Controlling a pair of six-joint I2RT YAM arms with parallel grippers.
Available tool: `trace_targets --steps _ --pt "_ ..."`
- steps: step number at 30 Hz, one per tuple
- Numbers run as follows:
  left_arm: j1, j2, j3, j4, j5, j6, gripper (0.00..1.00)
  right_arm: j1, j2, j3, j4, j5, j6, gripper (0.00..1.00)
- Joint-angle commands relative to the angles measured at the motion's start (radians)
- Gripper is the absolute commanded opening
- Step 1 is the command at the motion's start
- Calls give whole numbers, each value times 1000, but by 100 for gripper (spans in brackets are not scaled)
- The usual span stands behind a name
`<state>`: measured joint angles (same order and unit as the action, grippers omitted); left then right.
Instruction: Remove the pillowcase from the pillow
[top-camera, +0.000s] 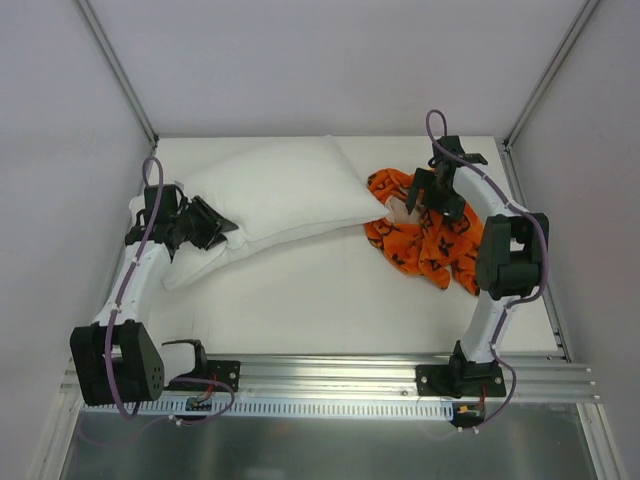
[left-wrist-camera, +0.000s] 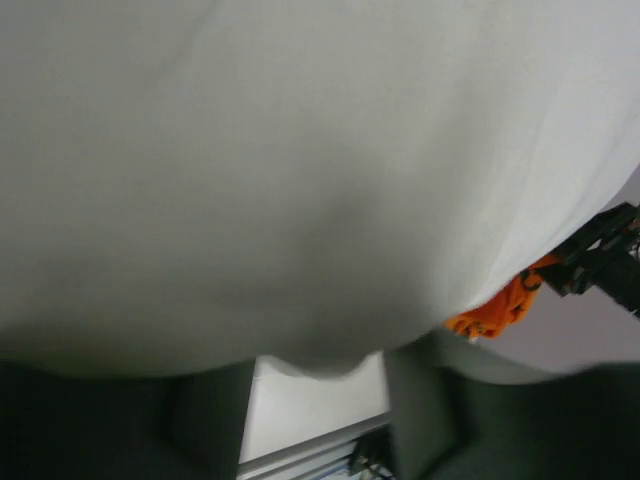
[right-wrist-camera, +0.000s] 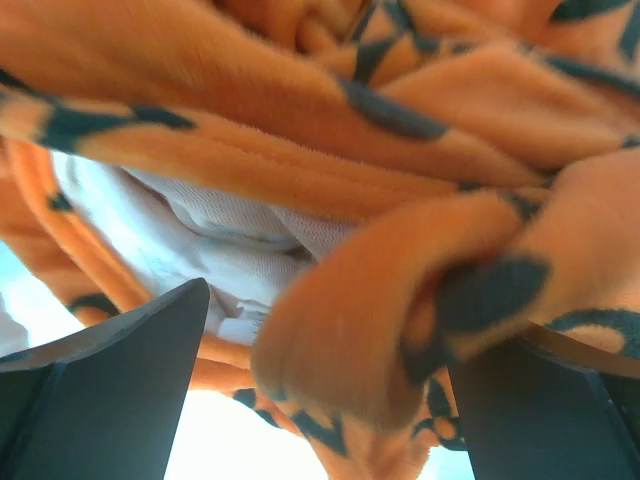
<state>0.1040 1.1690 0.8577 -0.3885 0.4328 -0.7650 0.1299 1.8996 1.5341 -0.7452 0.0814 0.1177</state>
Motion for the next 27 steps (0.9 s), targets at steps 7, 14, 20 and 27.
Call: trace_targets --steps 7,14,20,27 --pt "-3 114 257 71 49 114 99 -7 -173 118 -106 27 3 96" --pt "-1 -34 415 -107 60 239 99 -4 -543 -99 -83 87 10 96" --pt "-1 -224 389 -150 60 326 99 -3 -798 -179 -124 152 -22 96" --pt "-4 -420 302 -159 109 346 99 -3 -997 -316 -118 175 -36 96"
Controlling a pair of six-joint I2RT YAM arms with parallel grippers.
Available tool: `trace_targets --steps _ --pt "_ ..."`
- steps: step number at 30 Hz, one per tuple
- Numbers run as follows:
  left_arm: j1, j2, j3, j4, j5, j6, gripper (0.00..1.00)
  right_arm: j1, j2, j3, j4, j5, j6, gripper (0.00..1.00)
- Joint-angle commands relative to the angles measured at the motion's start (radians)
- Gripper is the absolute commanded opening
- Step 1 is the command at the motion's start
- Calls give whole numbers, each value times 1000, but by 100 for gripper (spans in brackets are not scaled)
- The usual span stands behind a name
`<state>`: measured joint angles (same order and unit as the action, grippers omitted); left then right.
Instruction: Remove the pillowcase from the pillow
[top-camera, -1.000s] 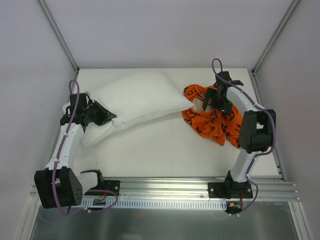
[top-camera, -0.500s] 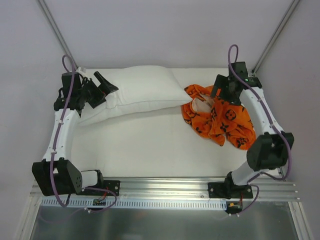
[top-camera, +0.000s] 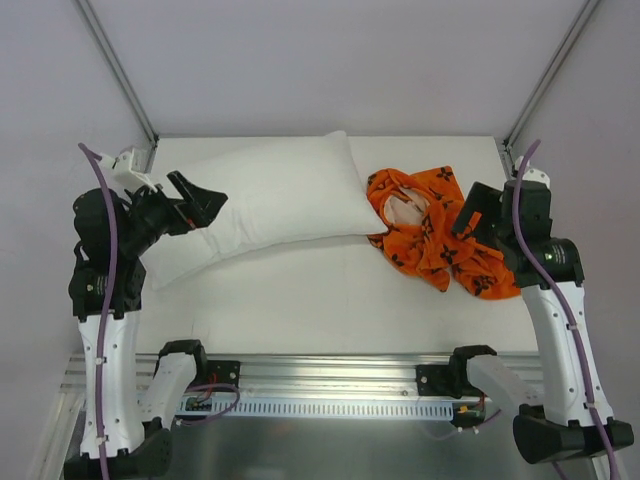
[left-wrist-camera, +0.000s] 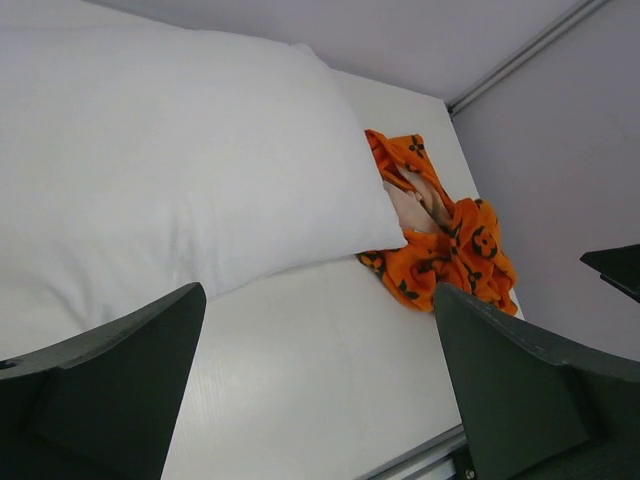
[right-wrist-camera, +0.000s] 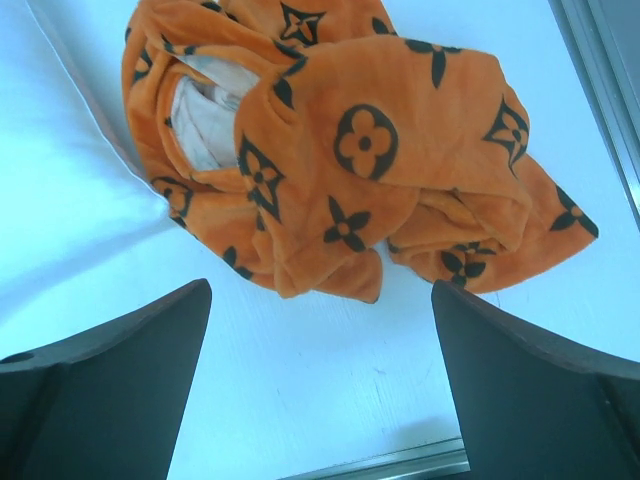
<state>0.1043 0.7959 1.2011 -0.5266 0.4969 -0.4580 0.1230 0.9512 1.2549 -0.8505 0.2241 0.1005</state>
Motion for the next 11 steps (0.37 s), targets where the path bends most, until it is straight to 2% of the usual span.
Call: trace_targets --steps 1,7,11 --pt "-3 -60 -67 -19 66 38 99 6 -67 -72 -7 34 -18 96" --pt "-3 -130 -169 -23 83 18 99 4 -166 -173 67 70 -13 96" --pt "-5 -135 -184 -33 88 12 99 6 -190 -210 93 86 -19 96"
